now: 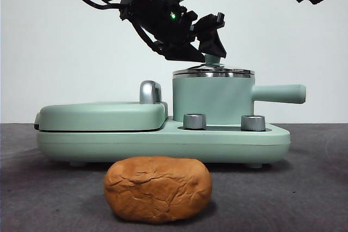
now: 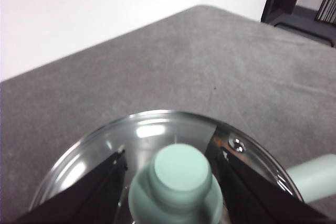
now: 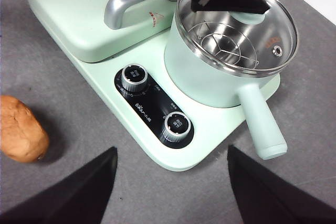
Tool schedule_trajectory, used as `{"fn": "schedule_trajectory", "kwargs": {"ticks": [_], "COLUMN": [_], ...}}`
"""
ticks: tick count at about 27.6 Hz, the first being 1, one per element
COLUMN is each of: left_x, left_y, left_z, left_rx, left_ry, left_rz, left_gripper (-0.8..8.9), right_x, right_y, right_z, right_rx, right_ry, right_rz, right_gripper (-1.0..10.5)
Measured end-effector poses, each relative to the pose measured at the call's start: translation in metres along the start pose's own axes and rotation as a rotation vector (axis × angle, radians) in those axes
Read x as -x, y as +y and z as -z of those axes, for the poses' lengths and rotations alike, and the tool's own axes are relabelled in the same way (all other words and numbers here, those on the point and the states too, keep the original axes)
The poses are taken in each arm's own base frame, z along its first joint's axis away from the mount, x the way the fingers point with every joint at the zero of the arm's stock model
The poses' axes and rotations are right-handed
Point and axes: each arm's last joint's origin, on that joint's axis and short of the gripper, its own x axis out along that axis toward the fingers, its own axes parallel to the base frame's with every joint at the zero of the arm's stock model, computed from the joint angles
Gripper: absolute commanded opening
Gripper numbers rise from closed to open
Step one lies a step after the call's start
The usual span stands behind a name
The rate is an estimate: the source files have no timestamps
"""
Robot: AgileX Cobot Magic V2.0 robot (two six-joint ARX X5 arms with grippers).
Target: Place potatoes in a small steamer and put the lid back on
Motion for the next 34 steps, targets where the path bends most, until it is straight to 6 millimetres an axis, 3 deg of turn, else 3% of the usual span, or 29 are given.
{"fn": "schedule_trajectory", "kwargs": {"ticks": [11, 18, 34], "left_x": [-0.0033, -0.0036, -0.0030], "left_y": [0.0004, -0.0003, -0.0015], "left_z": [0.0052, 0.0042, 0.0035], "left_rx": [-0.017, -0.025, -0.082], "left_ry": [0.018, 0.012, 0.016], "left_rz": [0.001, -0.007, -0.019], "left_gripper": [2.71, 0.09, 0.07], "right_x": [0.0000, 0.0000, 0.0000], "right_y": [0.0000, 0.0000, 0.0000], "right_z": [0.0000, 0.0000, 0.0000], "right_rx": [-0.001, -0.001, -0.001], "right_ry": [0.000, 0.000, 0.000], "right_rz": [0.000, 0.000, 0.000], "right_gripper": [3.3, 3.3, 3.3]}}
